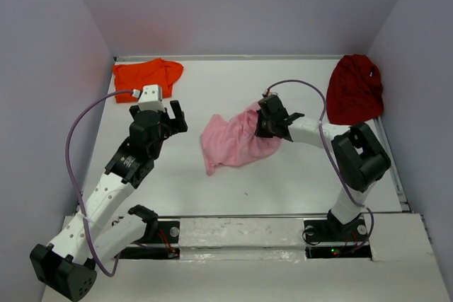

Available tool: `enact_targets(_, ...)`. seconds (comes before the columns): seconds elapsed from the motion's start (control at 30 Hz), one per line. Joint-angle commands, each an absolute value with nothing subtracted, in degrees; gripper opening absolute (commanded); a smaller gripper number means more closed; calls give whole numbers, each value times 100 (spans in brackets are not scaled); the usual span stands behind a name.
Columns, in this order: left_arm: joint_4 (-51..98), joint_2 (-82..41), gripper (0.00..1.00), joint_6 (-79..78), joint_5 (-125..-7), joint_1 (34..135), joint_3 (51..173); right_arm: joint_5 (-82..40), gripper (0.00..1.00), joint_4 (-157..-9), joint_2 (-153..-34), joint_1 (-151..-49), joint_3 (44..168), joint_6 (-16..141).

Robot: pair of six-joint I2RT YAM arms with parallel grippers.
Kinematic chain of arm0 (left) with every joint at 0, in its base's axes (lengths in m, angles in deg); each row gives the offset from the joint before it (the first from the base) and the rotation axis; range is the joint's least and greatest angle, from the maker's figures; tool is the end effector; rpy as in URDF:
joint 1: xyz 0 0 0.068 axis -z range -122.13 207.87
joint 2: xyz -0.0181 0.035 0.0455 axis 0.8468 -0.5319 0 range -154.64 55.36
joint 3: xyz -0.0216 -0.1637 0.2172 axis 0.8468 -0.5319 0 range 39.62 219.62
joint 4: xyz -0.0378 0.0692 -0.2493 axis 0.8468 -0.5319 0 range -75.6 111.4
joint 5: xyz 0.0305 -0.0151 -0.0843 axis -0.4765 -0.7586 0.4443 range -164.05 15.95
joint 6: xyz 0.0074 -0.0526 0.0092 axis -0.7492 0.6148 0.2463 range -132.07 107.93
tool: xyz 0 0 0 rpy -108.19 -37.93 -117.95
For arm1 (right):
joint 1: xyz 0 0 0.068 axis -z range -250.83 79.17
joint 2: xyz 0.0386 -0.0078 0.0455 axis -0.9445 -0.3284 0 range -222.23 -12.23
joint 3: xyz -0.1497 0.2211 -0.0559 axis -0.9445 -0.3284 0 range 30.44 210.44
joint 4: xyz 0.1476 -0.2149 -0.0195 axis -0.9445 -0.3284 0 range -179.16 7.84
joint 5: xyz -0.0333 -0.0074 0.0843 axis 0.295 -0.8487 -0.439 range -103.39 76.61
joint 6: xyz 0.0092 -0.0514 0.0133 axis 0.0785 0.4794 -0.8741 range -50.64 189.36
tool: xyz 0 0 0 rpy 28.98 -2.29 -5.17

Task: Fold and stack the t-shirts

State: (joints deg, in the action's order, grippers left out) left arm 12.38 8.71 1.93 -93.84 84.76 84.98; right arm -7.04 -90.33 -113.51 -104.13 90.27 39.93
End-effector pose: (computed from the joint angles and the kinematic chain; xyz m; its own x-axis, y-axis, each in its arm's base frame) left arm 0.1757 -0.0754 0.3407 -0.1859 -0.1611 -0.9693 0.0861 0.9800 -0.1793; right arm 0.3080 0.1977 0.1720 -0.7931 0.0632 -0.6058 -0.1103 0.9632 0.2450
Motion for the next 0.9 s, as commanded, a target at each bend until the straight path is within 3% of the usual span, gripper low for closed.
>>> enact_targets(0.0, 1384, 922, 97, 155, -9479, 8459, 8479, 163, 0, -9262, -10892, -9897, 9766, 4150)
enact_targets(0.2, 1402, 913, 97, 164, -9453, 8459, 8471, 883, 0, -9709, -10698, -8755, 10864, 4246)
enact_targets(0.47, 1402, 966, 97, 173, -9443, 8467, 8462, 2543, 0, -10158, -11276, -8305, 13287, 5272)
enact_targets(0.73, 1402, 983, 97, 173, -9426, 8459, 8462, 3626, 0, -10080, -11498, -7804, 13793, 5767)
enact_targets(0.77, 1410, 983, 97, 173, -9417, 8459, 8462, 3601, 3, -10080, -11506, -7804, 13767, 5784)
enact_targets(0.8, 1402, 975, 97, 173, -9400, 8459, 8462, 3557, 18, -10088, -11506, -7743, 13697, 5793)
enact_targets(0.87, 1410, 966, 97, 173, -9382, 8467, 8462, 3329, 67, -10054, -11463, -7742, 13556, 5819)
